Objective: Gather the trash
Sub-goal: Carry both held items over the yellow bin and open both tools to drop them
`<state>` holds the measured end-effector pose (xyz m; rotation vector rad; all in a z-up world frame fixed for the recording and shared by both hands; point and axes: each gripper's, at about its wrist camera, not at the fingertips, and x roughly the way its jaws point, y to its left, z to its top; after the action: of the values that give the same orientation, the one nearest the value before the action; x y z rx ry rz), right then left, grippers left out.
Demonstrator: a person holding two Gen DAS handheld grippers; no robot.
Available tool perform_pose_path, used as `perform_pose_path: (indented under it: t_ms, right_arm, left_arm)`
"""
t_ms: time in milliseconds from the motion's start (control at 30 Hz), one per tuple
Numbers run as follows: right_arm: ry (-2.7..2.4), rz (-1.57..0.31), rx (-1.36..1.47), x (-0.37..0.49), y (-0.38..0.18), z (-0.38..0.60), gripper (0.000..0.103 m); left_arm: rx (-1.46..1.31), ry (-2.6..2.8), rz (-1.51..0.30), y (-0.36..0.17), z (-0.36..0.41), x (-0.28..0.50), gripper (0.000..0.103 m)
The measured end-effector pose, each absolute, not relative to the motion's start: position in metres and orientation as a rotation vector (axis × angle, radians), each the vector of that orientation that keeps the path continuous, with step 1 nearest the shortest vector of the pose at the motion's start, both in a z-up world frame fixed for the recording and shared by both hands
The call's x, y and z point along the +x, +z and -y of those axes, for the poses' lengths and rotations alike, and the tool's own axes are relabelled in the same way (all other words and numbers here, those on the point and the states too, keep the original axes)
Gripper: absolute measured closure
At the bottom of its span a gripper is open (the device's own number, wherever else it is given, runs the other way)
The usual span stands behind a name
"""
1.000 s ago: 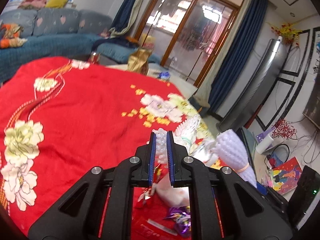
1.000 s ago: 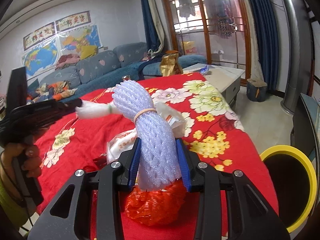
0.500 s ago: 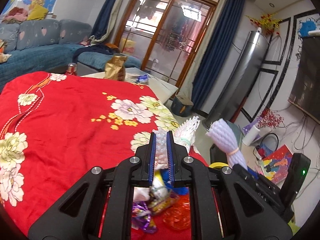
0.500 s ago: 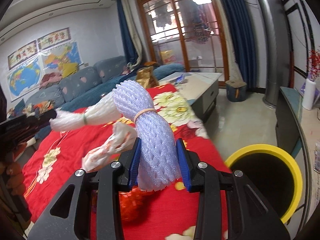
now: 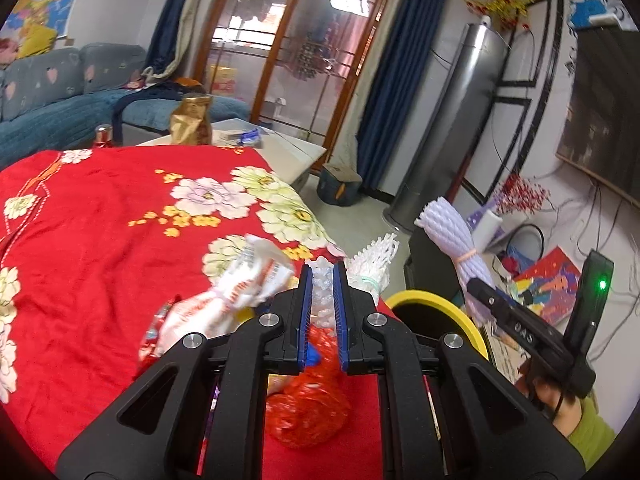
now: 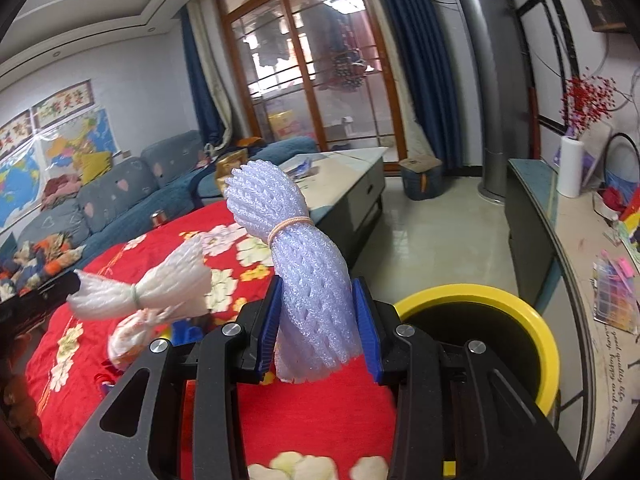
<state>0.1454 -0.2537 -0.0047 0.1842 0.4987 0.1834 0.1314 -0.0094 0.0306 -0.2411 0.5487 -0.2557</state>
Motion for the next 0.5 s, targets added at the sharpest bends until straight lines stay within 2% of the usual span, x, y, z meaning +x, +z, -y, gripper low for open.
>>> perform_pose_path:
  t_ms: [500]
  right_arm:
    - [0.047,-0.542,0.268,0.154,-0.025,0.31,0.069]
  left_arm:
    - [-0.139,-0.34,-0.614,0.01,0.079,0.142,0.096]
